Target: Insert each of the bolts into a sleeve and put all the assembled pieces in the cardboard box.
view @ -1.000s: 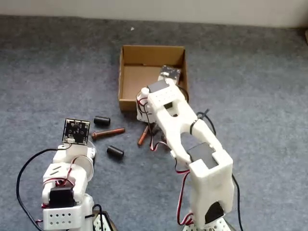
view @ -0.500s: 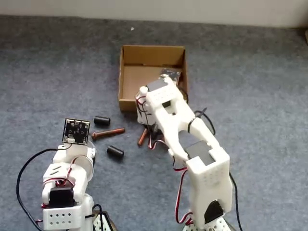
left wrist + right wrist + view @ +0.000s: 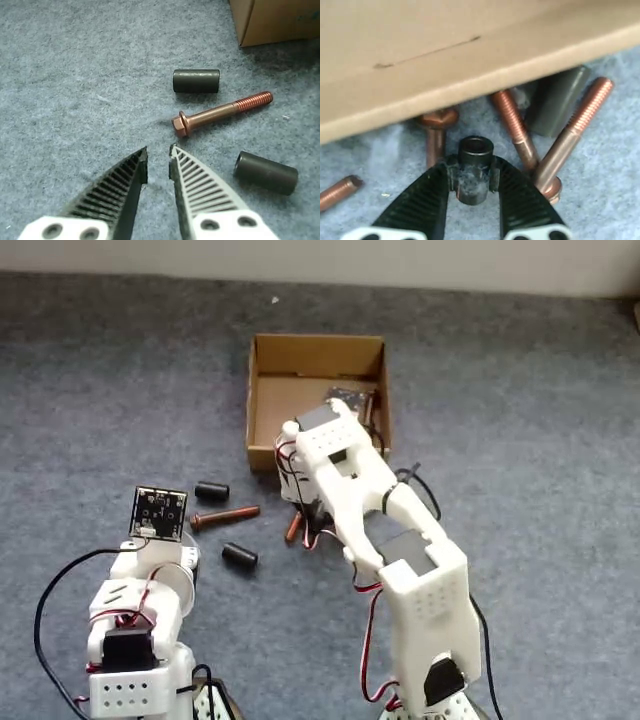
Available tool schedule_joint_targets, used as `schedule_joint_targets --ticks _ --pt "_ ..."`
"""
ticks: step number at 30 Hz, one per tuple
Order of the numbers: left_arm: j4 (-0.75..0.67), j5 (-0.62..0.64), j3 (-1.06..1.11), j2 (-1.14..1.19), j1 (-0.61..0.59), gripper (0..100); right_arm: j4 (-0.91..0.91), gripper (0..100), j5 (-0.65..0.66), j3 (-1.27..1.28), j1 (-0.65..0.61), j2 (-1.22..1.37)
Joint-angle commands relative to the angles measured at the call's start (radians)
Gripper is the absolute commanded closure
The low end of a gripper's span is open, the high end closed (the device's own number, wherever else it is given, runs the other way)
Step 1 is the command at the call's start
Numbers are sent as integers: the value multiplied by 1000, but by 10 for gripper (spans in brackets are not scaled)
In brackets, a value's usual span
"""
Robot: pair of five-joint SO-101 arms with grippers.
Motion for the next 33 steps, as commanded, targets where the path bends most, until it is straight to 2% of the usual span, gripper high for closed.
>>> schedule_joint_targets --ticks 1,13,17,20,25,29,33 --pt "-3 -11 -2 -8 -15 888 27 971 3 10 -22 36" --pt "-3 -11 -2 -8 -15 888 62 971 5 8 -24 65" --pt "-3 -11 -2 -8 -15 888 128 995 176 -16 -50 19" --pt "-3 -11 -2 -8 -15 888 222 993 262 -56 -67 -84" --pt "-3 -11 -2 -8 -15 888 272 993 272 -47 -53 -321" --pt "-3 -11 -2 -8 -15 887 266 993 279 53 -30 -532" --pt "-3 -11 -2 -8 -15 887 186 993 353 231 -12 -757"
